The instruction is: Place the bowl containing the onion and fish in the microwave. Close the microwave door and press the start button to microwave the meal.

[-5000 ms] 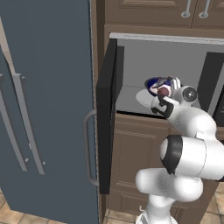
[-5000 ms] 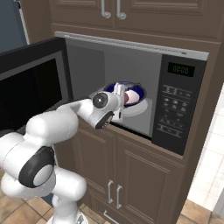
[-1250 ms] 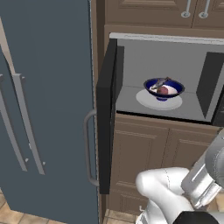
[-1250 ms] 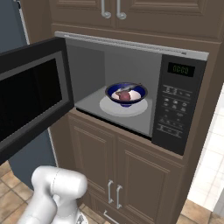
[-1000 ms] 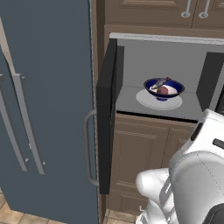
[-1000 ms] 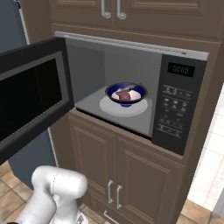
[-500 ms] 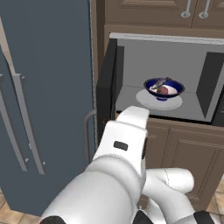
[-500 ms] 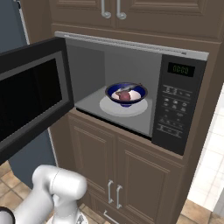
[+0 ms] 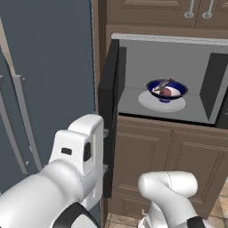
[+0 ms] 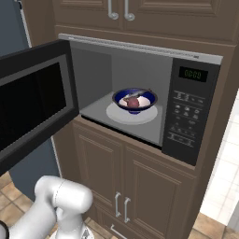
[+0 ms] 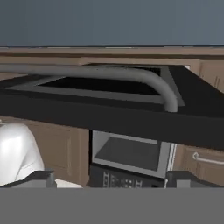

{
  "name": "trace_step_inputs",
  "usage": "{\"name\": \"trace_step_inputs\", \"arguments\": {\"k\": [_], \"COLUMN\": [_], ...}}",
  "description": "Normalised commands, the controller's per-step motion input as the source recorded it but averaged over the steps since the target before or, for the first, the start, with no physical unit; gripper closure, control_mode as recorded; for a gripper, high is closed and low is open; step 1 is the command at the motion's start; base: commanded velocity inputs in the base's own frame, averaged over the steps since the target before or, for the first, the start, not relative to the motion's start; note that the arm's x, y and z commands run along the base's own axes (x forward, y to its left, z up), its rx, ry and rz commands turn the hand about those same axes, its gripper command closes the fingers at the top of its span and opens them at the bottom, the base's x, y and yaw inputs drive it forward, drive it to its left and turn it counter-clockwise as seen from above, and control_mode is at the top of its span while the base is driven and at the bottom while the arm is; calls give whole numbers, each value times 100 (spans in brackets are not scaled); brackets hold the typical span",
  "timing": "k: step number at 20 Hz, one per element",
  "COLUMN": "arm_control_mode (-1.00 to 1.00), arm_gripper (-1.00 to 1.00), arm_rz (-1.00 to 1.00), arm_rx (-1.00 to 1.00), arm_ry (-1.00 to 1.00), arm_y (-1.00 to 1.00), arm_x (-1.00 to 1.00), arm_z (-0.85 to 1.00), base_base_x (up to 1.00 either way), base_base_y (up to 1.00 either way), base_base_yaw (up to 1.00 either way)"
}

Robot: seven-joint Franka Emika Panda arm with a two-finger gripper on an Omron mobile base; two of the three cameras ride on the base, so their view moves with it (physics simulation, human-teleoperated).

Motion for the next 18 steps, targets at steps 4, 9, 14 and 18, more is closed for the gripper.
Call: {"name": "trace_step_inputs", "arguments": {"k": [4,9,14,18], "arm_control_mode": [-100,-100,-100,-100], "arm_gripper": [-100,-100,-100,-100], "arm_rz": [0,0,-3,-7], "arm_rx": [-7,-4,-3,-3], "arm_ry": [-4,-2,-2,-3], "arm_y": [35,33,48,54], "arm_x": [41,48,41,43], "arm_z": [-44,-32,-14,-6], "base_base_x": [0,0,0,0], "base_base_y": [0,0,0,0], "base_base_yaw": [0,0,0,0]}}
